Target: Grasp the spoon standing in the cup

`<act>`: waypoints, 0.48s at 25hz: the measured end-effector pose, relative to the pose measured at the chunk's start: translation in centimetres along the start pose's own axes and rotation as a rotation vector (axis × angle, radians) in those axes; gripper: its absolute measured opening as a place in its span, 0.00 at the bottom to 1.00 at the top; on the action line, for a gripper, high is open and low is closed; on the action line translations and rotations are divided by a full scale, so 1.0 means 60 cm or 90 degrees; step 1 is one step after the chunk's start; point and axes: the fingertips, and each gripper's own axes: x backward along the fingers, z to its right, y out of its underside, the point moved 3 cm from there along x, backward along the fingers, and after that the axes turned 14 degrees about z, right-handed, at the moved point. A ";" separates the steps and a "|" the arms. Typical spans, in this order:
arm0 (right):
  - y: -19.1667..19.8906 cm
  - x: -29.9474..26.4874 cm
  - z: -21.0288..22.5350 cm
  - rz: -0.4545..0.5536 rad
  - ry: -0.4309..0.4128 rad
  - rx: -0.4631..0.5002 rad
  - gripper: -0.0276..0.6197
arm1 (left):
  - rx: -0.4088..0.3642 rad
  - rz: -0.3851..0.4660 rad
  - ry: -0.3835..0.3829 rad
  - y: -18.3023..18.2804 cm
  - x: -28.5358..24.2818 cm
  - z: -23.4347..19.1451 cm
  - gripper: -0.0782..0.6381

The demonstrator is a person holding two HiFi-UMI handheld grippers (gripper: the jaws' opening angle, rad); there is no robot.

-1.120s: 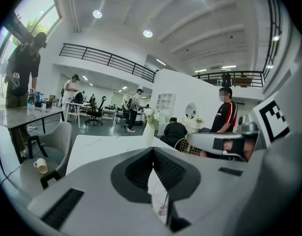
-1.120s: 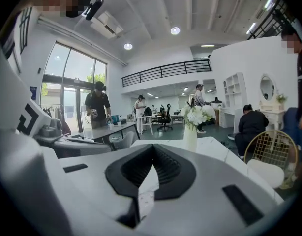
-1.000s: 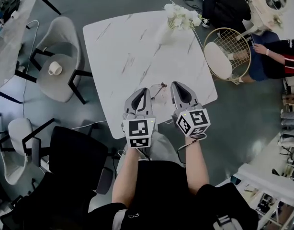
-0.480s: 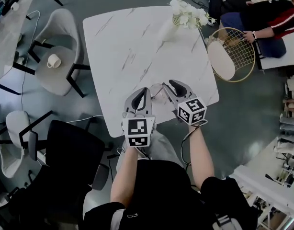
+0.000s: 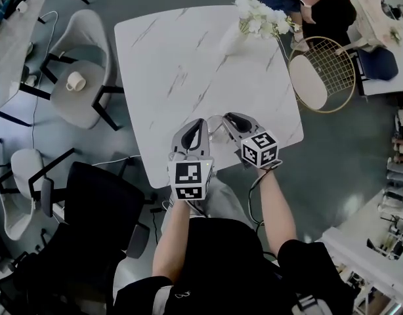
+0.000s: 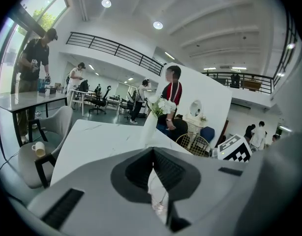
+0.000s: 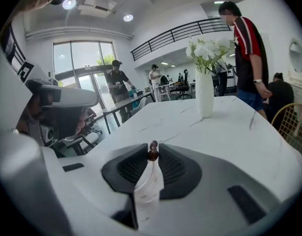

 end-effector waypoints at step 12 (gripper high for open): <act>-0.133 0.025 -0.026 0.121 -0.011 0.022 0.12 | -0.018 0.026 -0.005 -0.037 -0.035 0.005 0.13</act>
